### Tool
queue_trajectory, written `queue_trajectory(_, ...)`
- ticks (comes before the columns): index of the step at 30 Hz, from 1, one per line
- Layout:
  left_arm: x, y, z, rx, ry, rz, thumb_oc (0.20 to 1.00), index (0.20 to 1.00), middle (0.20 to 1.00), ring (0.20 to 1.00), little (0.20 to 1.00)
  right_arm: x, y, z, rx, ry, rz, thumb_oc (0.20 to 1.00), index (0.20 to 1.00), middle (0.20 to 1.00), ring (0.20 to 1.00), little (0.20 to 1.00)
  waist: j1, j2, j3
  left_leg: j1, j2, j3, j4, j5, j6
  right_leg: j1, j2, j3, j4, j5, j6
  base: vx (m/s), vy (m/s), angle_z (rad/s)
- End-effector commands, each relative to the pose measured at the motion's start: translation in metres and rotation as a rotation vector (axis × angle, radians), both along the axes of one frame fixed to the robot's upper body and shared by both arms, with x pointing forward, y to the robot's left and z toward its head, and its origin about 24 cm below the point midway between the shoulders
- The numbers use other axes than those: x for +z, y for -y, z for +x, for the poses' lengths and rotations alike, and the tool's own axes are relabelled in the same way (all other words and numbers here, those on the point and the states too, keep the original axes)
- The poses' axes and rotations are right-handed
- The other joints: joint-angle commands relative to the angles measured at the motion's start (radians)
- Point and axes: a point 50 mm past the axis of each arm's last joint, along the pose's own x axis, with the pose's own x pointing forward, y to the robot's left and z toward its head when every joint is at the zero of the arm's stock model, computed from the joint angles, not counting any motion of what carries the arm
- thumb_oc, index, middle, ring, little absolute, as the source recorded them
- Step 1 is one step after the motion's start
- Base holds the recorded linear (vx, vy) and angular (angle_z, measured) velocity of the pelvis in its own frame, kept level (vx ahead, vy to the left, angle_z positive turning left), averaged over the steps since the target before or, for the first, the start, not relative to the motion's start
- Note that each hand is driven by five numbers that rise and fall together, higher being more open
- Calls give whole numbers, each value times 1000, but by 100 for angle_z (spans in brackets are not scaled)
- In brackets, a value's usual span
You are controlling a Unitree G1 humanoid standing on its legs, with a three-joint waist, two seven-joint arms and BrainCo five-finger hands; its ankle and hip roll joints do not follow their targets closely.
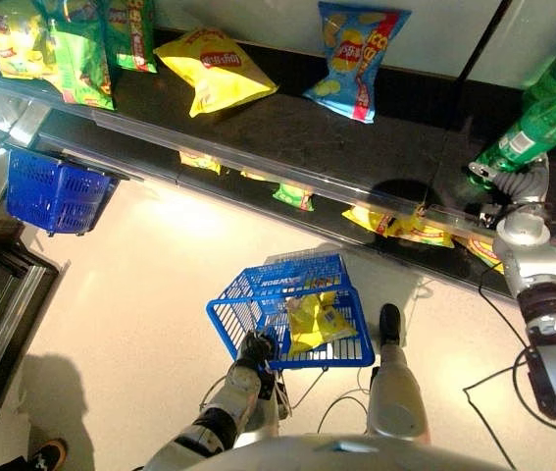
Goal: Pick up the snacks into the basket
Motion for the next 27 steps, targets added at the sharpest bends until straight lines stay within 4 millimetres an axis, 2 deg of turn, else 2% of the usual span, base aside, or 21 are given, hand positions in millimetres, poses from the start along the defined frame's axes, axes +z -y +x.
queue_trajectory(1, -17, -55, -30, -19, -115, 238, 200, 200, 200, 200, 200, 17, -24, 18, 126, 109, 135, 1000, 1000, 1000, 1000, 1000, 64, -24, -5, -77, -122, 6, 0, 19, 74, -50, -4, -8, 26, -22, 22, 0, 0, 0)
queue_trajectory(5, -17, -53, -30, -24, -114, 228, 200, 200, 200, 200, 200, 19, -35, 23, 166, 160, 230, 1000, 1000, 1000, 1000, 1000, 67, -18, -9, -81, -125, 6, 0, 19, 73, -54, -6, -6, 22, -21, 23, 0, 0, 0)
queue_trajectory(6, -17, -53, -30, -25, -114, 227, 200, 200, 200, 200, 200, 20, -37, 24, 175, 166, 236, 912, 912, 912, 912, 912, 67, -17, -10, -82, -126, 6, 0, 19, 73, -54, -6, -5, 22, -21, 23, 0, 0, 0)
queue_trajectory(7, -17, -53, -30, -26, -115, 227, 200, 200, 200, 200, 200, 21, -40, 25, 183, 171, 235, 354, 354, 354, 354, 354, 68, -17, -11, -82, -126, 6, 0, 19, 73, -55, -7, -4, 21, -21, 23, 0, 0, 0)
queue_trajectory(8, -17, -52, -30, -27, -116, 227, 200, 200, 200, 200, 200, 22, -43, 26, 186, 176, 231, 200, 200, 200, 200, 200, 68, -16, -12, -83, -127, 6, 0, 19, 74, -55, -7, -3, 21, -20, 22, 0, 0, 0)
queue_trajectory(15, -17, -52, -28, -21, -112, 235, 200, 200, 200, 200, 200, 12, -62, 26, 237, 163, 220, 200, 200, 200, 200, 200, 65, -16, -11, -84, -129, 3, 0, 20, 74, -54, -9, -5, 20, -20, 21, 0, 0, 0)
queue_trajectory(17, -17, -54, -28, -12, -124, 245, 200, 200, 200, 200, 200, -3, -69, 21, 251, 141, 231, 200, 200, 200, 200, 200, 60, -21, -10, -84, -128, 0, 0, 21, 74, -53, -8, -8, 20, -19, 21, 0, 0, 0)
queue_trajectory(18, -17, -54, -28, -12, -125, 246, 200, 200, 200, 200, 200, -3, -70, 20, 250, 140, 231, 200, 200, 200, 200, 200, 60, -21, -11, -84, -128, -1, 0, 21, 74, -53, -9, -9, 20, -20, 21, 0, 0, 0)
queue_trajectory(21, -19, -56, -30, -33, -153, 273, 200, 200, 200, 200, 200, -23, -73, 9, 252, 104, 243, 200, 200, 200, 200, 200, 52, -34, -10, -79, -126, -5, 0, 20, 74, -47, -6, -14, 22, -22, 19, 0, 0, 0)
queue_trajectory(27, -18, -63, -27, 1, -160, 288, 200, 200, 200, 200, 200, -22, -69, -15, 288, 155, 199, 200, 200, 200, 200, 200, 34, -61, -11, -67, -121, -6, 0, 14, 75, -31, -1, -21, 23, -26, 18, 5, -9, 3)
